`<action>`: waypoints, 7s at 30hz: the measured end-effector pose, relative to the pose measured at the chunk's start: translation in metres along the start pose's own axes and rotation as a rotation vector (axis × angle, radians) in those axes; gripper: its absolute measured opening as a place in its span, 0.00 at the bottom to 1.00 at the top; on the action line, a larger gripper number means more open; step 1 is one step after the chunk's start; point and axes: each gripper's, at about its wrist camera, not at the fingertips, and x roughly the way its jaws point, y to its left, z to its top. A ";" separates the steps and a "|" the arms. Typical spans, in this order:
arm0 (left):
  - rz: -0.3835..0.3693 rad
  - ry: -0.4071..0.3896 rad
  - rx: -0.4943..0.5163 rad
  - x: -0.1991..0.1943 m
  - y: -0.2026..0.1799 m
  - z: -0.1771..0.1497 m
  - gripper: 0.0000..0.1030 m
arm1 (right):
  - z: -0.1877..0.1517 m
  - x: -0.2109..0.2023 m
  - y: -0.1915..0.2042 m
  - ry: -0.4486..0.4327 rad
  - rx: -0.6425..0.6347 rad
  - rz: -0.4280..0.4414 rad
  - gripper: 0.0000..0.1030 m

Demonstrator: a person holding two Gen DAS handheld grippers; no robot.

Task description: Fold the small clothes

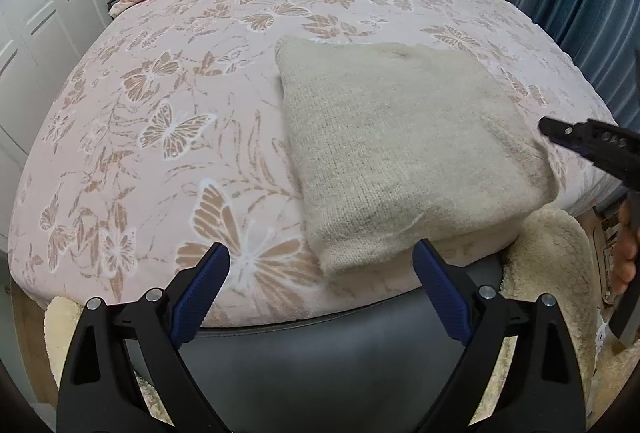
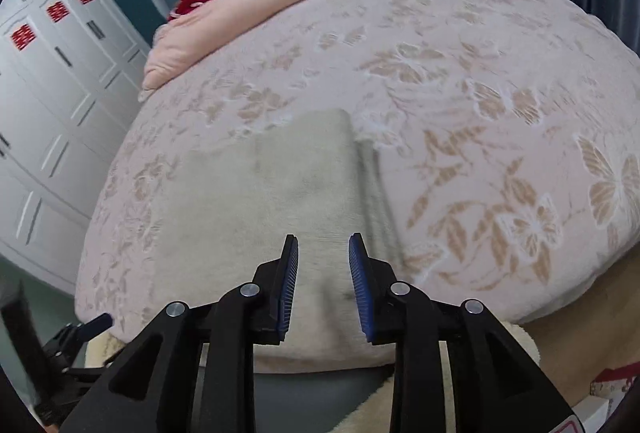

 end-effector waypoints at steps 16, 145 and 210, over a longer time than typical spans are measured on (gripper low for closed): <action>0.015 -0.025 -0.155 -0.012 0.046 0.016 0.89 | -0.047 0.063 0.078 0.276 -0.176 0.150 0.16; -0.250 -0.153 -0.477 0.007 0.241 0.028 0.63 | -0.005 0.093 0.104 0.046 0.110 0.128 0.61; 0.061 -0.039 -0.287 0.059 0.171 0.103 0.53 | 0.049 0.182 0.196 0.157 -0.297 -0.090 0.02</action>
